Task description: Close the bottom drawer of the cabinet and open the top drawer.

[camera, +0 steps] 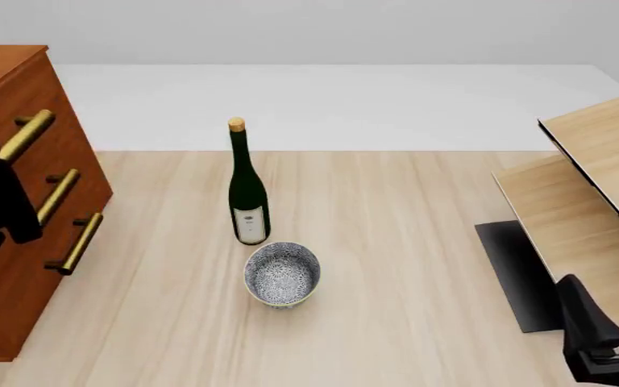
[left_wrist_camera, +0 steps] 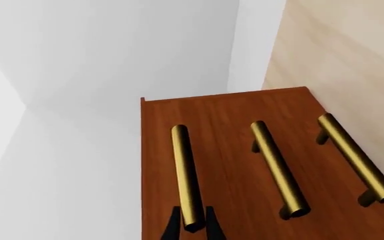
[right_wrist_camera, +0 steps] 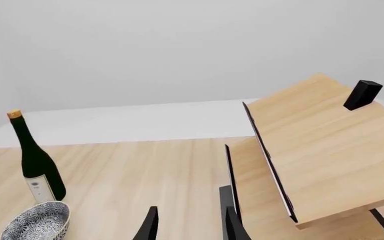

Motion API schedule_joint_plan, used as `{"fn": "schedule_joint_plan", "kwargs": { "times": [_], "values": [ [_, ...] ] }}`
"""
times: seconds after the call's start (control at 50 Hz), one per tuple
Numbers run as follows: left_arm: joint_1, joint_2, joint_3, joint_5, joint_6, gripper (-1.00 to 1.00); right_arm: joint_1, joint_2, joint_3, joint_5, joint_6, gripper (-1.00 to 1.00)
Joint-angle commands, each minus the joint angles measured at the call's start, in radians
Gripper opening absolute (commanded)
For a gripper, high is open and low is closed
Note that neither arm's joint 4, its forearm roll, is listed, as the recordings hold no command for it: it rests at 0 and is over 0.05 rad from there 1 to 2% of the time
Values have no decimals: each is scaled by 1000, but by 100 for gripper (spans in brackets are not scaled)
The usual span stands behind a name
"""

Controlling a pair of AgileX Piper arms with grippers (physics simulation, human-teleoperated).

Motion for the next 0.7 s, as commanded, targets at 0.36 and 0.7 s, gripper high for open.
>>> {"fn": "schedule_joint_plan", "kwargs": {
  "times": [0.36,0.7],
  "values": [
    [-115,34,-27,-2,20,-100,-6,14,-8,-8,10,100],
    [-175,28,-37,13,20,-100,-6,35,-17,-19,15,100]
  ]
}}
